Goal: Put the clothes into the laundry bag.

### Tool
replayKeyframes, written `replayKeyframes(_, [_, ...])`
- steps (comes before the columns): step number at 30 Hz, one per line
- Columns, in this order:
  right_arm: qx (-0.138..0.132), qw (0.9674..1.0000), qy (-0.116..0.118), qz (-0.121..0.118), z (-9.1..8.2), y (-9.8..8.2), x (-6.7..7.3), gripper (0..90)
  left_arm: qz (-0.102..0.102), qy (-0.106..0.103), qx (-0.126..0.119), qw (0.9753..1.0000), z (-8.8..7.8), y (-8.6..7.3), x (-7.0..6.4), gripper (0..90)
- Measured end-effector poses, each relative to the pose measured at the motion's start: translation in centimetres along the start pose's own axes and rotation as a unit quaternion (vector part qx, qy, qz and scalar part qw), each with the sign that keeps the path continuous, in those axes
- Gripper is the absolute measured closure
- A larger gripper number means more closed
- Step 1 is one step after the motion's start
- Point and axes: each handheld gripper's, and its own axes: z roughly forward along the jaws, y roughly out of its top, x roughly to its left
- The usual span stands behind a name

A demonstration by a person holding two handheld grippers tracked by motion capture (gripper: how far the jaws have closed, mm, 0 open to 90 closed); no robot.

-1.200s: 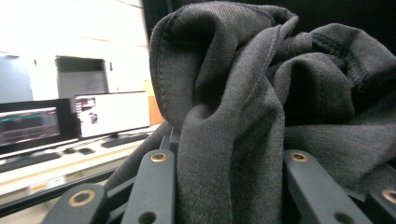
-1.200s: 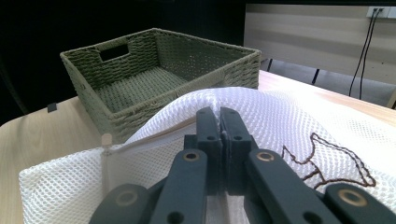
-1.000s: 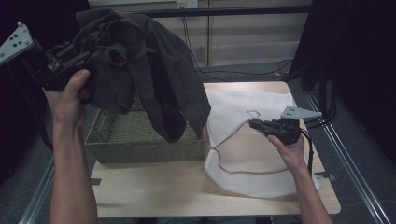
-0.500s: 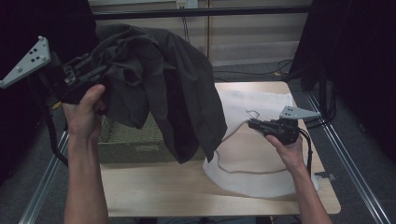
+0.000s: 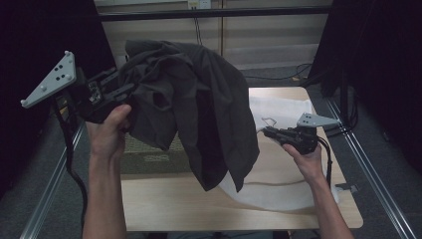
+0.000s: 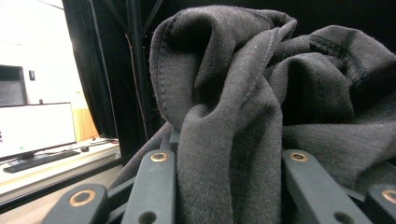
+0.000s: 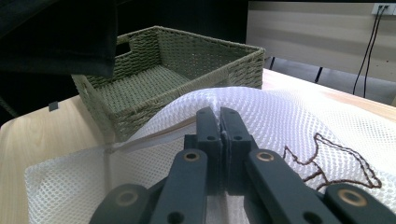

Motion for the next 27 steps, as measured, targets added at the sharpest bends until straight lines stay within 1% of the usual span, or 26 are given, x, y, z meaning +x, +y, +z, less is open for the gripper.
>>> replayKeyframes(2, [0.001,1.0,0.001,-0.001,0.1,0.0,0.0,88.5,0.002,-0.005,0.002,1.0,0.2,-0.2,-0.5,68.8])
replayKeyframes(4, [0.003,1.0,0.003,-0.001,0.2,0.0,0.0,88.5,0.002,-0.013,0.004,0.9999,0.4,-0.6,-1.0,68.9])
replayKeyframes(6, [0.004,1.0,0.003,-0.001,0.2,0.0,0.1,88.6,0.0,-0.017,0.005,0.9998,0.7,-1.0,-1.6,68.8])
replayKeyframes(12, [0.001,1.0,0.004,0.001,0.0,0.1,0.1,88.5,-0.004,-0.038,0.006,0.9992,1.7,-2.9,-3.3,68.8])
replayKeyframes(13, [0.001,1.0,0.003,0.0,-0.1,0.1,0.1,88.5,-0.004,-0.045,0.012,0.9989,2.2,-3.4,-3.8,68.8])
replayKeyframes(14, [0.001,1.0,0.003,0.0,-0.1,0.1,0.1,88.5,-0.004,-0.045,0.012,0.9989,2.2,-3.4,-3.8,68.8])
replayKeyframes(17, [-0.001,1.0,0.004,0.0,-0.2,0.2,0.1,88.6,-0.004,-0.053,0.017,0.9984,3.0,-4.2,-4.6,68.7])
replayKeyframes(19, [-0.002,1.0,0.004,0.001,-0.3,0.2,0.0,88.5,-0.005,-0.055,0.021,0.9982,3.4,-4.8,-5.1,68.8])
replayKeyframes(21, [-0.001,1.0,0.004,0.001,-0.3,0.2,0.1,88.5,-0.012,-0.062,0.023,0.9977,3.7,-5.8,-5.4,68.7])
replayKeyframes(25, [0.001,1.0,0.004,-0.001,-0.2,0.1,0.1,88.5,-0.03,-0.062,0.03,0.9971,4.2,-7.9,-5.4,68.7])
replayKeyframes(27, [0.004,1.0,0.005,0.0,-0.1,0.1,0.2,88.5,-0.034,-0.066,0.035,0.9966,4.3,-9.0,-5.4,68.7])
